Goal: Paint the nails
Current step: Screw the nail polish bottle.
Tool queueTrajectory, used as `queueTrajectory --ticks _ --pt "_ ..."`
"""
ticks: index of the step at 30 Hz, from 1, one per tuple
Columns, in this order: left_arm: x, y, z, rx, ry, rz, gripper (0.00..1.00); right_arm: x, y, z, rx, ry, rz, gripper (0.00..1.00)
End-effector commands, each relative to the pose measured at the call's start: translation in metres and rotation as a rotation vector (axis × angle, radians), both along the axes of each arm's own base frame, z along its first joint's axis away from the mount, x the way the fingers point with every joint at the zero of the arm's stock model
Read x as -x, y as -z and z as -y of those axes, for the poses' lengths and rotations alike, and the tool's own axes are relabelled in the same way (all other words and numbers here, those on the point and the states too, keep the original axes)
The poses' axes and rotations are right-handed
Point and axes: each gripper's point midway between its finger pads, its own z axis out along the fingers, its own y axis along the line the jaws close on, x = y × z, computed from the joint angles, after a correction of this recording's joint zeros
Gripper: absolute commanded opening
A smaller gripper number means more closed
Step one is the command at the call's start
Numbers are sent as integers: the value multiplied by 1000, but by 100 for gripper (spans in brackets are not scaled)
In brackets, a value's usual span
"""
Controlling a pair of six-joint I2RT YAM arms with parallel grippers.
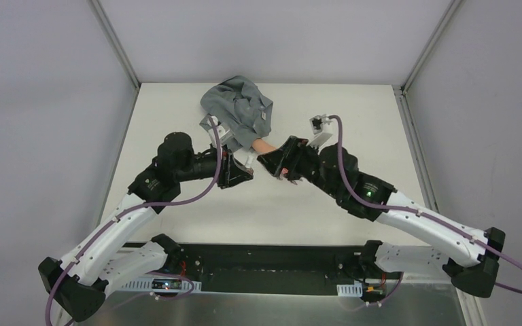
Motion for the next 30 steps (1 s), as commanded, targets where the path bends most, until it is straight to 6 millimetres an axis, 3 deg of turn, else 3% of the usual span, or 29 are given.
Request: queueTrajectory --ticks 1,7,18,24,30 --pt "17 -34 14 86 156 57 0 1 -7 16 -8 -99 45 72" --pt "43 -47 21 136 324 30 0 29 -26 19 -113 -347 111 79" --pt "84 -55 30 185 570 -29 0 90 -56 18 -268 -711 274 80" --pt "111 -62 32 205 696 -37 0 102 -61 15 -300 -807 288 79" --pt "117 -62 33 207 719 -45 0 107 -61 11 -319 -861 302 75"
